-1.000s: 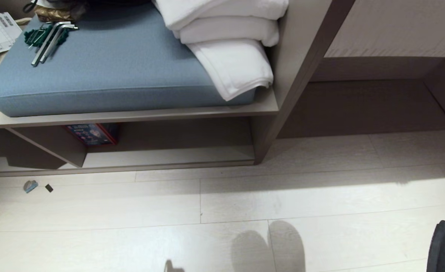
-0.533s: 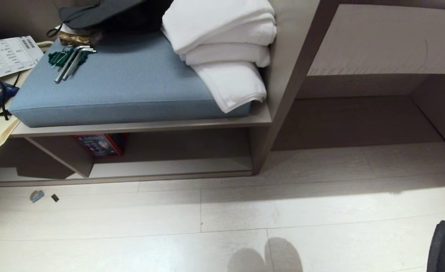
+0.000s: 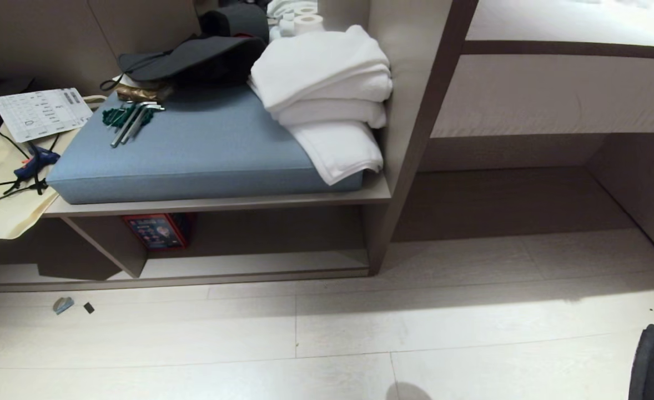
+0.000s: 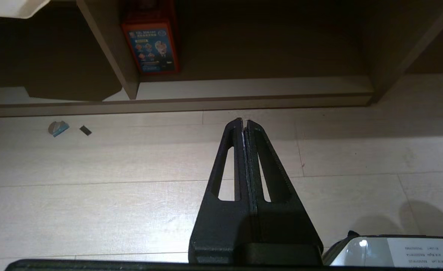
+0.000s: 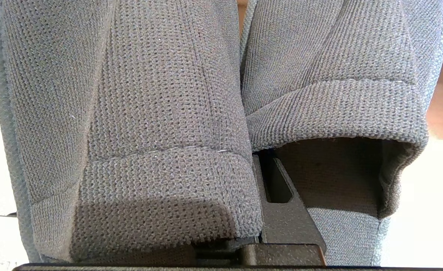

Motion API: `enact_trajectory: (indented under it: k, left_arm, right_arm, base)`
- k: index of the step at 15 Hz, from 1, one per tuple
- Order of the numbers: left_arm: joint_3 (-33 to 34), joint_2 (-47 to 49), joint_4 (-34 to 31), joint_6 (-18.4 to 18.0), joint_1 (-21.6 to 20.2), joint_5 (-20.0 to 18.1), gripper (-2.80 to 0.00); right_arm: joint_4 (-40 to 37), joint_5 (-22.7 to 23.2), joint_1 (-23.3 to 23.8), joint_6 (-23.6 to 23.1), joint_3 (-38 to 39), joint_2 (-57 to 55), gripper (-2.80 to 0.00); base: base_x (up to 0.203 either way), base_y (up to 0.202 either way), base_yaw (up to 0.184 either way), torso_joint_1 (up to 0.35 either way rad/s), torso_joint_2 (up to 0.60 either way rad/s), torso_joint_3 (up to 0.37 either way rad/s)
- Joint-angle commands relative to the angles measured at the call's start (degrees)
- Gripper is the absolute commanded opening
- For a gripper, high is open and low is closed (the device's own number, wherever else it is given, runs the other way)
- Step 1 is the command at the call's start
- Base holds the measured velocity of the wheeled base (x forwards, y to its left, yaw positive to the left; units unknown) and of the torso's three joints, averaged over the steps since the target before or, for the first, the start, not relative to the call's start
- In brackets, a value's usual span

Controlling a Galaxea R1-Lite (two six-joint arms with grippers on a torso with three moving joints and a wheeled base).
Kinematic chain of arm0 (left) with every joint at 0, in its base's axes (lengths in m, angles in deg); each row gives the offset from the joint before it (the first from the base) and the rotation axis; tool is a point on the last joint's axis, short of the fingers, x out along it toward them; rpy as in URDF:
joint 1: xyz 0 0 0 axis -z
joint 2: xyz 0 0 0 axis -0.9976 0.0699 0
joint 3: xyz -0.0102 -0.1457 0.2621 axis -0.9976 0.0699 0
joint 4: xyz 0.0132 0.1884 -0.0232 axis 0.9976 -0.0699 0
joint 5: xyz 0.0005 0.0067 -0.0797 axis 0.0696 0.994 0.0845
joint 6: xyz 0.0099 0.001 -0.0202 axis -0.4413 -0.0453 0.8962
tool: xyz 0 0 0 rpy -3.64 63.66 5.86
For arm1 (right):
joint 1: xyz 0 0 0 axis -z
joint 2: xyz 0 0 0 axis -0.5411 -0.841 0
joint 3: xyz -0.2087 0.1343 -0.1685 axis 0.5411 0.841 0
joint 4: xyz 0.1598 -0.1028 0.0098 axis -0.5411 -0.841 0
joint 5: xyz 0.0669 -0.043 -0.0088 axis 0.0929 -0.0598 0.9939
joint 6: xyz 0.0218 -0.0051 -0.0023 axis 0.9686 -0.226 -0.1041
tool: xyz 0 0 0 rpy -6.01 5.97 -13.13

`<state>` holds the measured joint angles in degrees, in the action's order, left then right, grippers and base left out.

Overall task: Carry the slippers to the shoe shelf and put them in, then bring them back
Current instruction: Place the slippers into the shoe cabinet

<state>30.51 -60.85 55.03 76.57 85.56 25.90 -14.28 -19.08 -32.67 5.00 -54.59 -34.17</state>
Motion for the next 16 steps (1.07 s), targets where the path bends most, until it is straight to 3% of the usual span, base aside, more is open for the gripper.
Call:
enact_trajectory:
  k: [1,16]
  left_arm:
    - [0.00,0.06,0.03,0.04,0.00,0.01,-2.80]
    - [0.00,0.06,0.03,0.04,-0.01,0.01,-2.80]
  right_arm:
    - [0.03,0.01,0.00,-0.01,0.09,-0.09,-2.80]
    - [0.03,0.01,0.00,-0.03,0.09,-0.09,-2.80]
  base:
    - [0.000,0.000,0.000,-0.001,0.00,0.201]
    - [0.000,0.000,0.000,0.003,0.00,0.201]
